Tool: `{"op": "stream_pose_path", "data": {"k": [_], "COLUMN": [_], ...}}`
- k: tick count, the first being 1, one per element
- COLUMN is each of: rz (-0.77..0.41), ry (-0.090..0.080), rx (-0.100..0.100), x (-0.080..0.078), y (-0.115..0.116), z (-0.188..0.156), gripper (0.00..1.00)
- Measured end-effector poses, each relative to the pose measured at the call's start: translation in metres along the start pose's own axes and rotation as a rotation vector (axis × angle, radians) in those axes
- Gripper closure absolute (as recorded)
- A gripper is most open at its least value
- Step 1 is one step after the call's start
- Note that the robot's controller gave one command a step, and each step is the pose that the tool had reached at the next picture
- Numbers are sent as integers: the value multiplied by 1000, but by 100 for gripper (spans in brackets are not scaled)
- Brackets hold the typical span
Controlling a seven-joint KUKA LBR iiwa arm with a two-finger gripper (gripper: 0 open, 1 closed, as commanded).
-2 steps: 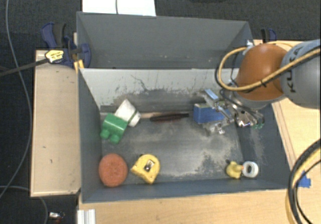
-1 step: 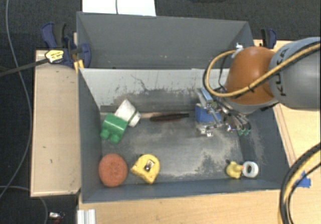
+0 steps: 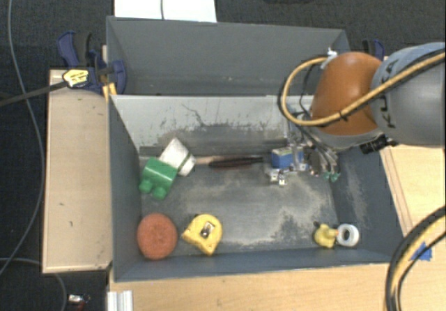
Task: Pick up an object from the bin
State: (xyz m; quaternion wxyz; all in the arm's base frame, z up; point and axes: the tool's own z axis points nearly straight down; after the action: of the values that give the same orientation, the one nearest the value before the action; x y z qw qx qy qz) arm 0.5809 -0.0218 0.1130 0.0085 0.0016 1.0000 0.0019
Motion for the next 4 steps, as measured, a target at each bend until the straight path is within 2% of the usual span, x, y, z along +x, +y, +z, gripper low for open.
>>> {"op": "stream_pose_path", "data": {"k": [1,2,3,4], "rz": [-219,-232,-312,-390], "ry": [4,-3,-9,-1], "rx": [0,2,4,2], "x": [5,57,40,53], "y": [-11,13,97,36], "z": [-68,-49,-36,-3], "gripper": [0,0,0,0]}}
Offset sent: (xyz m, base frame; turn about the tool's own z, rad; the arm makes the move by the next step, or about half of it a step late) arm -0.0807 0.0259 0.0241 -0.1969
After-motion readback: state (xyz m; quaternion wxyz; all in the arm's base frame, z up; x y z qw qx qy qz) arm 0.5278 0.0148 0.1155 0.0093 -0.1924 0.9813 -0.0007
